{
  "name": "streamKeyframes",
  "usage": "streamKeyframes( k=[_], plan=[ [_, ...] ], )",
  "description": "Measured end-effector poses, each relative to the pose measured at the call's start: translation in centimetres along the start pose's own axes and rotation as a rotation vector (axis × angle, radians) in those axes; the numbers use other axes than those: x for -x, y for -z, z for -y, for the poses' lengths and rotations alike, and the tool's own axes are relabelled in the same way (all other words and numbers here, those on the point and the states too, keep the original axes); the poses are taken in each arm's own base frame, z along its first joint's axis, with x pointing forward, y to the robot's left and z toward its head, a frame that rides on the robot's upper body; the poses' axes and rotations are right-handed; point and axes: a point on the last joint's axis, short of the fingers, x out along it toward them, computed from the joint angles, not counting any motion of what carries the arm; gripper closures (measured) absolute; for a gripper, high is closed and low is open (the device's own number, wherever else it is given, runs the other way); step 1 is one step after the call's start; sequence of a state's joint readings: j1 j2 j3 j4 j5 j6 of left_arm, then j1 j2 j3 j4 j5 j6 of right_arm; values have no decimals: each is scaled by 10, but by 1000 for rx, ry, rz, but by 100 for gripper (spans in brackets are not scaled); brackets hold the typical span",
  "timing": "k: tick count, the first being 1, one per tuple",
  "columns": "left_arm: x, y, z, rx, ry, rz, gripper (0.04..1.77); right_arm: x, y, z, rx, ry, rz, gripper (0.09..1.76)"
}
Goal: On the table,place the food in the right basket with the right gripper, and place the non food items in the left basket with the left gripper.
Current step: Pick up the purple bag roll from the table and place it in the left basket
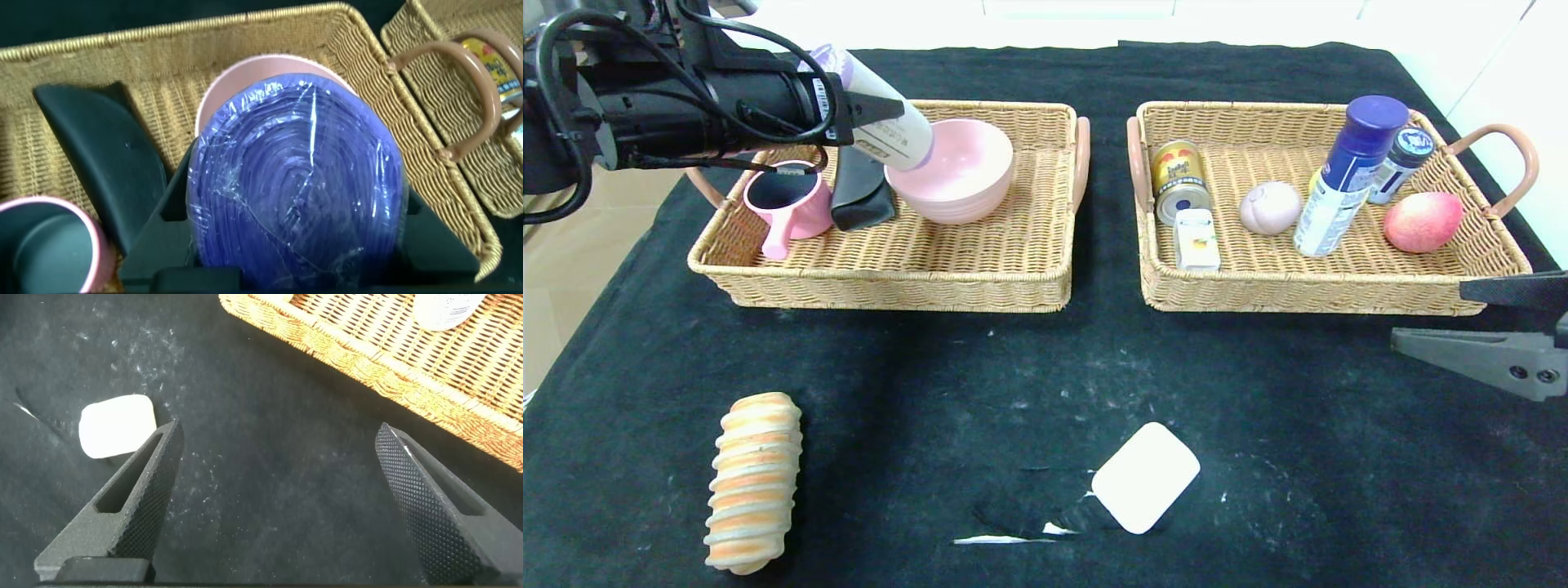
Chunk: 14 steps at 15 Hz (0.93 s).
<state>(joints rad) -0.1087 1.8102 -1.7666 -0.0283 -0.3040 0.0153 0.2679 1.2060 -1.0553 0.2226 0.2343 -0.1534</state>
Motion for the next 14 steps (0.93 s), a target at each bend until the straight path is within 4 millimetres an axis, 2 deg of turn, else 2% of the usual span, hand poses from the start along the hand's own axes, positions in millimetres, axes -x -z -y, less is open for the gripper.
streamKeyframes(
  k=[3,8,14],
  plan=[
    [-7,4,-2,-2,0,2,82,0,0,0,0,0,0,14],
    [-11,7,-5,1,-5,-3,49,0,0,0,-1,1,0,14],
    [-12,7,-4,2,-9,-8,29,1,0,1,-1,3,1,14]
  ],
)
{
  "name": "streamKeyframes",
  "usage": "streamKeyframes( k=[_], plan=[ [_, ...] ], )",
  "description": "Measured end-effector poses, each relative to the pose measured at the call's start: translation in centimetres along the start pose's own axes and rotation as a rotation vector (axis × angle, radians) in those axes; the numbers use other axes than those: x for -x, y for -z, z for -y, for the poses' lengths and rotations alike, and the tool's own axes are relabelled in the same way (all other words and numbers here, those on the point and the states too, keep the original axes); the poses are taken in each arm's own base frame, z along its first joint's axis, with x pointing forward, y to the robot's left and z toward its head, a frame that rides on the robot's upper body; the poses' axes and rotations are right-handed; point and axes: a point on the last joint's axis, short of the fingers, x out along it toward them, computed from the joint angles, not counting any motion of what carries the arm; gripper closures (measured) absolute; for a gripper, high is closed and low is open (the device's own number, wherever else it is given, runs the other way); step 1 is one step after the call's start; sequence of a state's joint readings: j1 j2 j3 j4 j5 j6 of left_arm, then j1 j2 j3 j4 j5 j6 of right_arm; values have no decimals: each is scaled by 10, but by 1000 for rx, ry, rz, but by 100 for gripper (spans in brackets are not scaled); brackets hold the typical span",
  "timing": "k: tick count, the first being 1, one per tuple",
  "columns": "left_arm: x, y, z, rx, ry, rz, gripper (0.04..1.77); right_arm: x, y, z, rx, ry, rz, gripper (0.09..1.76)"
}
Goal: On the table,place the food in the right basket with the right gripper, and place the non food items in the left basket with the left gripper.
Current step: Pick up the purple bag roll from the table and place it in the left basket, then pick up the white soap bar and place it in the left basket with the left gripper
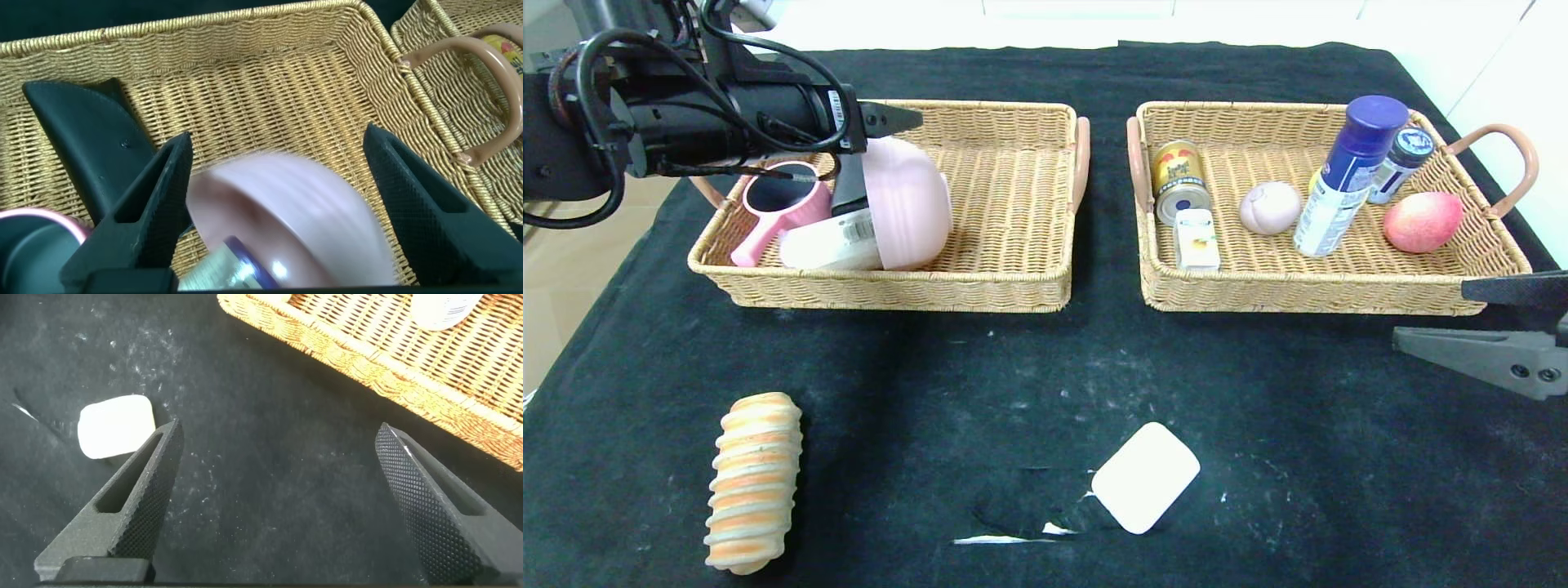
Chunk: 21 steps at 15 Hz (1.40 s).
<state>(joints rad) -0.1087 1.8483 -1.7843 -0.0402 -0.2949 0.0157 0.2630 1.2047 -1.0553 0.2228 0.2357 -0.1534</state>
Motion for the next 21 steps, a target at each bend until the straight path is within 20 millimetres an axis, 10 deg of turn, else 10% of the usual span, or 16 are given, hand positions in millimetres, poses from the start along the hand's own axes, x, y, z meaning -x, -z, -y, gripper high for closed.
streamKeyframes(
  k=[10,21],
  plan=[
    [7,-8,7,-13,9,14,15,1,0,0,0,0,2,14],
    [60,-26,85,-19,193,33,11,1,0,0,1,0,4,14]
  ],
)
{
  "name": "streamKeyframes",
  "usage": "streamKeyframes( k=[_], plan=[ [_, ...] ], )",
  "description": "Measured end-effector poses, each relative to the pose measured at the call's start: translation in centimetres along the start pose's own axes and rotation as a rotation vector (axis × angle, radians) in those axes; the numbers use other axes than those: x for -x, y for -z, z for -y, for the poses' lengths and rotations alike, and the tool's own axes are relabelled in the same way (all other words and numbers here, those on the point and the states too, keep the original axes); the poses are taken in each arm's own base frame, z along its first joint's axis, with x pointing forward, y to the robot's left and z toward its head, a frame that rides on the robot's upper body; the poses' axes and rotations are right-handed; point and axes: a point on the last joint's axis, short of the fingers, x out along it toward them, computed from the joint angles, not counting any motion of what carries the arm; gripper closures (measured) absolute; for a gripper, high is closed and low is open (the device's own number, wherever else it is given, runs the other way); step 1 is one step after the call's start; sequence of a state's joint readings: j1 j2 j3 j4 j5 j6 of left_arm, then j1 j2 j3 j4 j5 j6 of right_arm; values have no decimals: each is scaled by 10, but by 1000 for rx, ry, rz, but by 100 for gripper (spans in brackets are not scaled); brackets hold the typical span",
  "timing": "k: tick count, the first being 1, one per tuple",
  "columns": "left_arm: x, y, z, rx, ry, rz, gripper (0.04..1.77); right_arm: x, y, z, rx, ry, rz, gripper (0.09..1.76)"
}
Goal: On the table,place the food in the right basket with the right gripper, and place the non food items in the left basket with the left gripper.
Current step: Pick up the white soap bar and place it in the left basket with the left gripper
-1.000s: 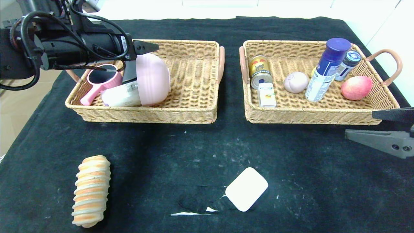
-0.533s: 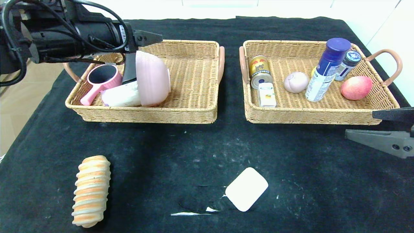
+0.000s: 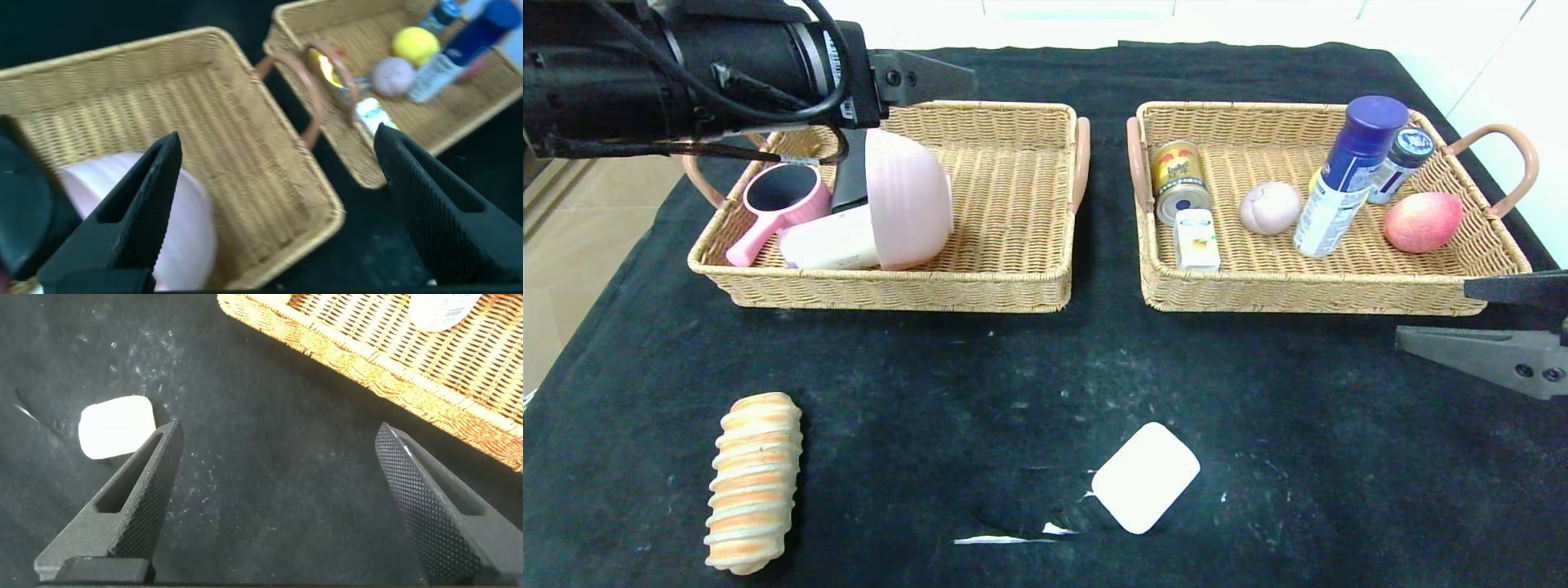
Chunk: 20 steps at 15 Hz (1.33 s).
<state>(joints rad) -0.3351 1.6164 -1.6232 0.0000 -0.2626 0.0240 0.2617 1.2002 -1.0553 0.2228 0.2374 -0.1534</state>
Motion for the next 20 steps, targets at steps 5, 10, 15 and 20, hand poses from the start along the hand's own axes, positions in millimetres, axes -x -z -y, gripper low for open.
streamKeyframes(
  k=[5,10,15,20],
  plan=[
    [16,12,36,8,84,-43,11,1,0,0,1,1,2,14],
    [20,32,61,-9,121,-80,10,1,0,0,1,2,4,14],
    [17,58,89,-22,159,-102,10,1,-1,0,2,2,5,14],
    [19,88,117,-42,216,-201,9,1,-1,0,2,2,5,14]
  ],
)
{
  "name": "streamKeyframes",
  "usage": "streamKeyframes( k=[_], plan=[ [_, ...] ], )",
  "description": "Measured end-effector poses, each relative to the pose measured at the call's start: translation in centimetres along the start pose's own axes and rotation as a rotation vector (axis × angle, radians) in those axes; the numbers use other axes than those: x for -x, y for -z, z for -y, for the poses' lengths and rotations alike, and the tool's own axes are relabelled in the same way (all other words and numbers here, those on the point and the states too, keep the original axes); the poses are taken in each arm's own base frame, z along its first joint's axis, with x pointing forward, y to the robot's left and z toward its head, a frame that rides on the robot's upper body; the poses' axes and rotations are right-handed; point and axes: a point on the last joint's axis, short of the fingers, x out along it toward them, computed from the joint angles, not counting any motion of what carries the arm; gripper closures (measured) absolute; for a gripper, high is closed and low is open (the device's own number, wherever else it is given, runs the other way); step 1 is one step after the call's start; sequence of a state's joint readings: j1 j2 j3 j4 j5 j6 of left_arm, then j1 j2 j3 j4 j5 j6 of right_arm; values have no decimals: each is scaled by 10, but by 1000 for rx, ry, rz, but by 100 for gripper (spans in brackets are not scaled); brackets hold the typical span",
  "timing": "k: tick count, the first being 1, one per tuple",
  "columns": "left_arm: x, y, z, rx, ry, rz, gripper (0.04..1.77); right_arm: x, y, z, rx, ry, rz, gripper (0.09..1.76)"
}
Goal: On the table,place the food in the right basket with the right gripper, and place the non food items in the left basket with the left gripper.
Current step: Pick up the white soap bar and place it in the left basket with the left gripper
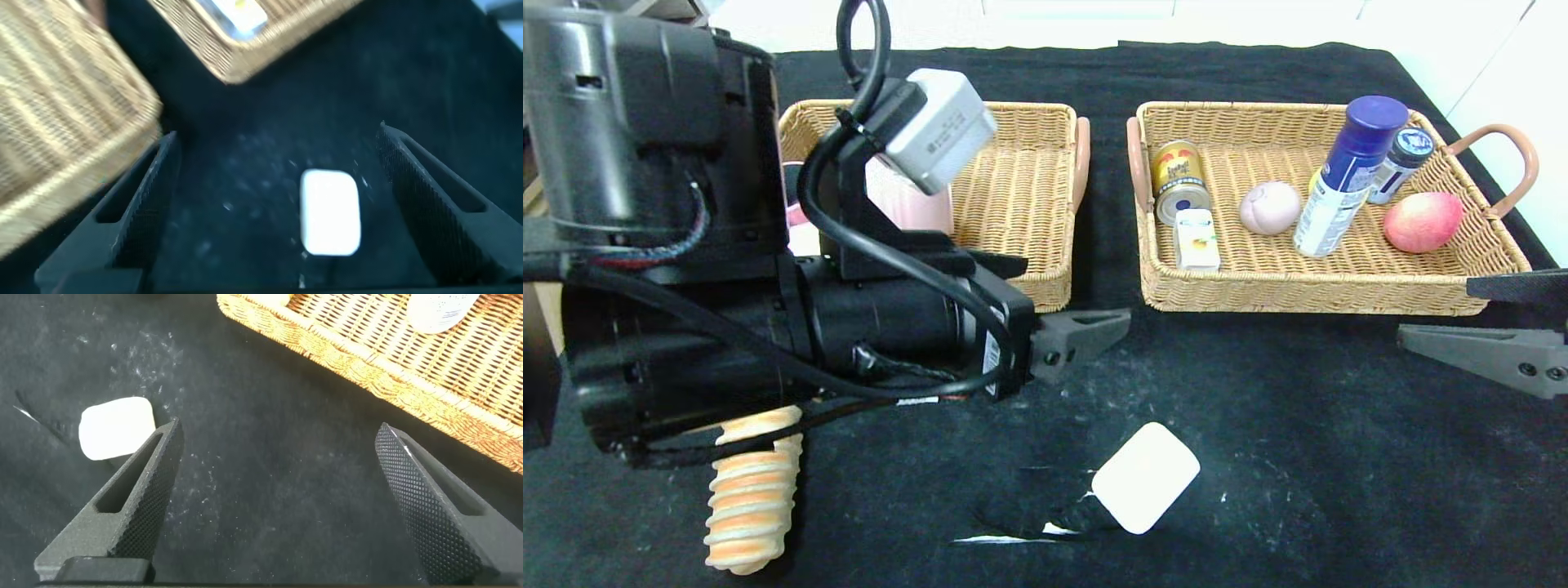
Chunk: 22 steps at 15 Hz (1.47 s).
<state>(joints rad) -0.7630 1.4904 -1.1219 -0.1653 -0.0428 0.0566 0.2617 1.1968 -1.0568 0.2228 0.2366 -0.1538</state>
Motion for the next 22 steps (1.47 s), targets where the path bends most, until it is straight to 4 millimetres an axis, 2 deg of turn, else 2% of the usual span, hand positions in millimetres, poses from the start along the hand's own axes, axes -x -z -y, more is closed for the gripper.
streamKeyframes(
  k=[7,11,18,22],
  plan=[
    [-14,35,25,-40,36,-42,9,-1,0,0,-1,-1,-2,14],
    [-25,58,37,-88,10,-123,9,-2,1,0,-2,-1,-6,14],
    [-42,79,66,-164,-15,-208,9,-4,1,1,-3,-3,-12,14],
    [-49,90,74,-185,-3,-247,9,-4,1,1,-3,-3,-12,14]
  ],
)
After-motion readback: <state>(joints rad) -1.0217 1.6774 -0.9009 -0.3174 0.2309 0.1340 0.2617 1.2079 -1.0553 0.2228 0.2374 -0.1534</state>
